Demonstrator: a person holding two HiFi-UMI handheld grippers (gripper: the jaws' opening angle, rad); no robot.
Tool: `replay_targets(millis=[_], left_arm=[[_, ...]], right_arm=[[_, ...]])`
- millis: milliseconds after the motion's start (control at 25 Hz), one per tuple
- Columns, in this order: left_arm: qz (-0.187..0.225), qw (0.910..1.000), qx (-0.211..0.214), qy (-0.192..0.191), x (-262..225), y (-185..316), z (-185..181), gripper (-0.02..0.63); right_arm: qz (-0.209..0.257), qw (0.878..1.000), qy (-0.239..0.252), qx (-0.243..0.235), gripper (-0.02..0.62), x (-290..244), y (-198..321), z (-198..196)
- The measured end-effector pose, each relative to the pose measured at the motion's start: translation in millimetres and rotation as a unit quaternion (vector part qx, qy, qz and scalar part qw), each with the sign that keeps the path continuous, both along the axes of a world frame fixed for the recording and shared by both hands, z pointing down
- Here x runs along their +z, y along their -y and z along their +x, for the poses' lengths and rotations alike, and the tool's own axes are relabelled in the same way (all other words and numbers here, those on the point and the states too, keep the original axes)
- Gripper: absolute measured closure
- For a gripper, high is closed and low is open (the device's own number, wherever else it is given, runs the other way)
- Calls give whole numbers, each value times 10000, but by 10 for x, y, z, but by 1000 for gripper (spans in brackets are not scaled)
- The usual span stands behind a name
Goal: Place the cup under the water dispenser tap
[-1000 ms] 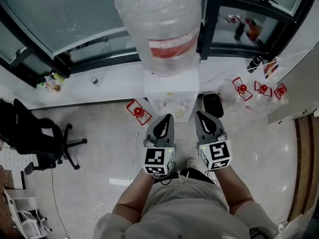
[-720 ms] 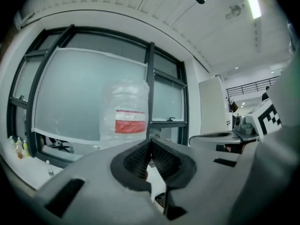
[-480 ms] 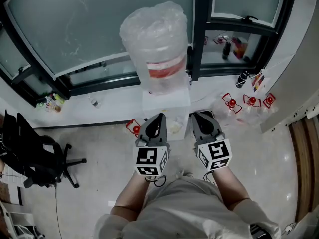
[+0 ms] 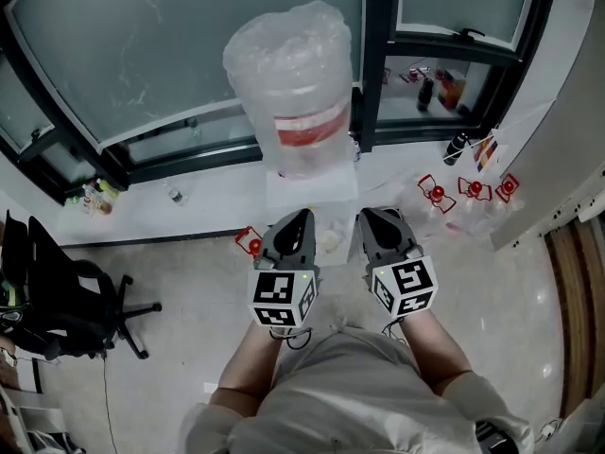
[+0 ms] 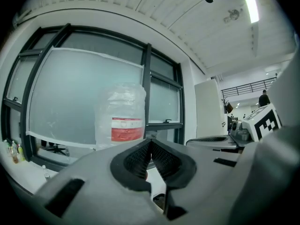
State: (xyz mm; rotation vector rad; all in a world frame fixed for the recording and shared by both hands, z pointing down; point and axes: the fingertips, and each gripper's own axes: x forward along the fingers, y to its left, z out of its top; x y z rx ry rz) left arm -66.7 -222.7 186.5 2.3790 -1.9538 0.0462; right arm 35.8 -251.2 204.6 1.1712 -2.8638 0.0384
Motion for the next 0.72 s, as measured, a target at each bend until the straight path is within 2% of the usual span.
replay_targets(millis=[720], left_arm=[[-263,9994,180,-115,110,165,-7,586]], right_arm=[[-17,9998,-175,6,568,79,216,-13]])
